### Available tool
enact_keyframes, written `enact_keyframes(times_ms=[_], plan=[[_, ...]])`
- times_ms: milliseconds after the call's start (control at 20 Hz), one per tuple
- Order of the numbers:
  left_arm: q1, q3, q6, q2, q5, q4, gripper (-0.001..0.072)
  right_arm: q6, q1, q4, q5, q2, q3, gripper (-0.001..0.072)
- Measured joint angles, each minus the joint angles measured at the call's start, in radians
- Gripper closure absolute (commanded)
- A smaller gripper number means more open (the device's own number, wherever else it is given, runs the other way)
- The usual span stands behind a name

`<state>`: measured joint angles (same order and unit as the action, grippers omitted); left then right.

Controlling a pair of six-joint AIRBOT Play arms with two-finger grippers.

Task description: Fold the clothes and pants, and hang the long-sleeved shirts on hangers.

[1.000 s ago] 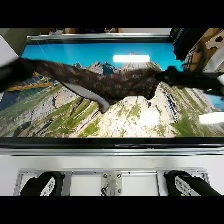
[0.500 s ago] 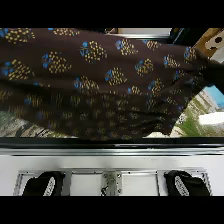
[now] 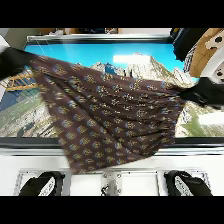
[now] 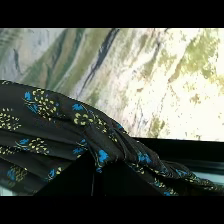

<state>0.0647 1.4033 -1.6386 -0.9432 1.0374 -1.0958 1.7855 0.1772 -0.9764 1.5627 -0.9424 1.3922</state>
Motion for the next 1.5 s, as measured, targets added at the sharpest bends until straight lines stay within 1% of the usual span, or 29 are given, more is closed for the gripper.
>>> enact_keyframes(times_ms=[150,300,400,500,600,700,800,950,1100,1250,1400,1500], plan=[[-0.04,0.039,0.012,-0.27,-0.055,-0.002,0.0696,-0.031,-0.004,-0.01,-0.104,-0.213,-0.026,0.0705],[-0.067,0.189,0.024,-0.513,-0.069,-0.001,0.0695,-0.051,-0.005,-0.015,-0.215,-0.416,0.031,0.0705],[-0.071,0.292,0.024,-0.626,-0.063,0.006,0.0695,-0.064,-0.006,-0.016,-0.259,-0.506,0.084,0.0705],[-0.066,0.364,0.023,-0.689,-0.04,0.024,0.0695,-0.076,-0.006,-0.027,-0.285,-0.558,0.129,0.0705],[-0.061,0.398,0.021,-0.705,-0.01,0.037,0.0696,-0.081,-0.007,-0.066,-0.287,-0.575,0.154,0.0705],[-0.056,0.38,0.026,-0.679,0.021,0.043,0.0696,-0.087,-0.011,-0.127,-0.253,-0.564,0.168,0.0705],[-0.056,0.308,0.036,-0.624,0.038,0.049,0.0695,-0.095,-0.023,-0.217,-0.201,-0.547,0.172,0.0705],[-0.071,0.131,0.051,-0.534,0.035,0.043,0.0696,-0.107,-0.048,-0.333,-0.129,-0.53,0.148,0.0705],[-0.103,-0.073,0.063,-0.464,-0.023,0.034,0.0696,-0.111,-0.078,-0.417,-0.103,-0.521,0.083,0.0705],[-0.142,-0.256,0.069,-0.432,-0.13,0.028,0.0695,-0.111,-0.114,-0.471,-0.137,-0.518,-0.007,0.0705],[-0.173,-0.383,0.07,-0.421,-0.241,0.026,0.0696,-0.098,-0.145,-0.486,-0.178,-0.517,-0.091,0.0704],[-0.183,-0.439,0.071,-0.418,-0.291,0.03,0.0695,-0.09,-0.159,-0.487,-0.194,-0.517,-0.135,0.0703]])
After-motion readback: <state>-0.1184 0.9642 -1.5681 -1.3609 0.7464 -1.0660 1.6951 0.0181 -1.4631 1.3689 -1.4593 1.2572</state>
